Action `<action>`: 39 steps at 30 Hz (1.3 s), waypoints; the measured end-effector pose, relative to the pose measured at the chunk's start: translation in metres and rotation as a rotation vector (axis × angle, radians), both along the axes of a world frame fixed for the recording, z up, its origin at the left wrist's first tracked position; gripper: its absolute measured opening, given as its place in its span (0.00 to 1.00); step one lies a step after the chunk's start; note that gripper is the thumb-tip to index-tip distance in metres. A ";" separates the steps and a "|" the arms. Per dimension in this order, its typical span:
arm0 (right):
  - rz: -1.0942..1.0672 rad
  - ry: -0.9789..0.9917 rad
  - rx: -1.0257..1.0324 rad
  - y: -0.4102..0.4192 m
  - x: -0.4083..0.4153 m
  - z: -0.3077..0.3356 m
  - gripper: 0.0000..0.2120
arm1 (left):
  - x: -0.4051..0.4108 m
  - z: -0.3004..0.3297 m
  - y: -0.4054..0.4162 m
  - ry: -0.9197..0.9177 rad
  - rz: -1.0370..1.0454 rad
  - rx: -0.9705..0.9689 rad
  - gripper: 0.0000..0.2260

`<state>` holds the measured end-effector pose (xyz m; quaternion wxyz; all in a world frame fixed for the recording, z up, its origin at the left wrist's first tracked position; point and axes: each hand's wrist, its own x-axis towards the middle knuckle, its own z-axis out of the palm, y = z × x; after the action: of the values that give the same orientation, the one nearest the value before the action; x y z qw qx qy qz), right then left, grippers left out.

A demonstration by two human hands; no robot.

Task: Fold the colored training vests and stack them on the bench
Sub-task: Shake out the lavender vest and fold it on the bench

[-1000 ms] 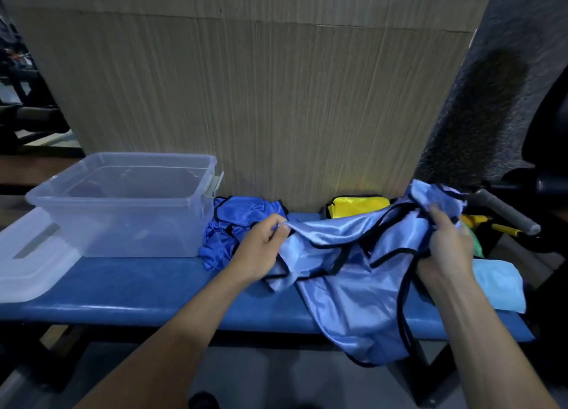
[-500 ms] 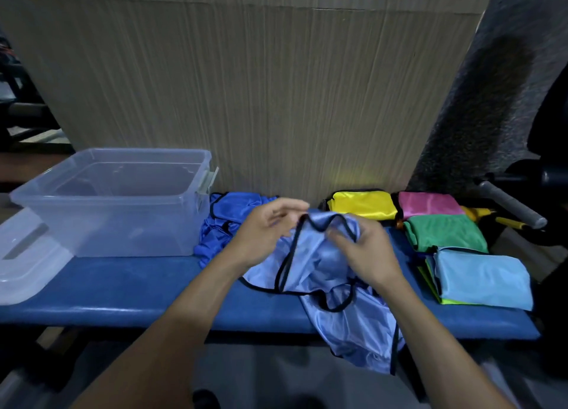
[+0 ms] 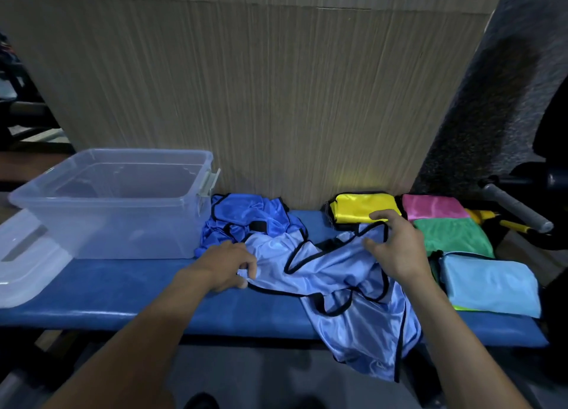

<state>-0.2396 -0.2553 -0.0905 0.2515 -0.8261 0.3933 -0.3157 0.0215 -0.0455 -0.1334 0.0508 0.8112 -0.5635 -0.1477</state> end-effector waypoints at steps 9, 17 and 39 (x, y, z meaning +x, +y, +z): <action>0.095 -0.155 0.073 0.010 -0.005 0.006 0.12 | -0.026 0.024 0.001 0.273 0.100 -0.631 0.09; 0.162 -0.552 0.311 0.036 -0.020 0.042 0.20 | -0.076 0.079 0.023 0.731 -0.095 -0.583 0.01; 0.595 -0.378 0.288 0.114 -0.048 0.257 0.06 | -0.165 0.329 0.063 -0.094 -0.290 -0.589 0.11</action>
<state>-0.2872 -0.1417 0.1665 0.5137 -0.7876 0.1233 -0.3172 -0.1437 0.0179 0.1952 0.2355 0.6790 -0.6932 0.0537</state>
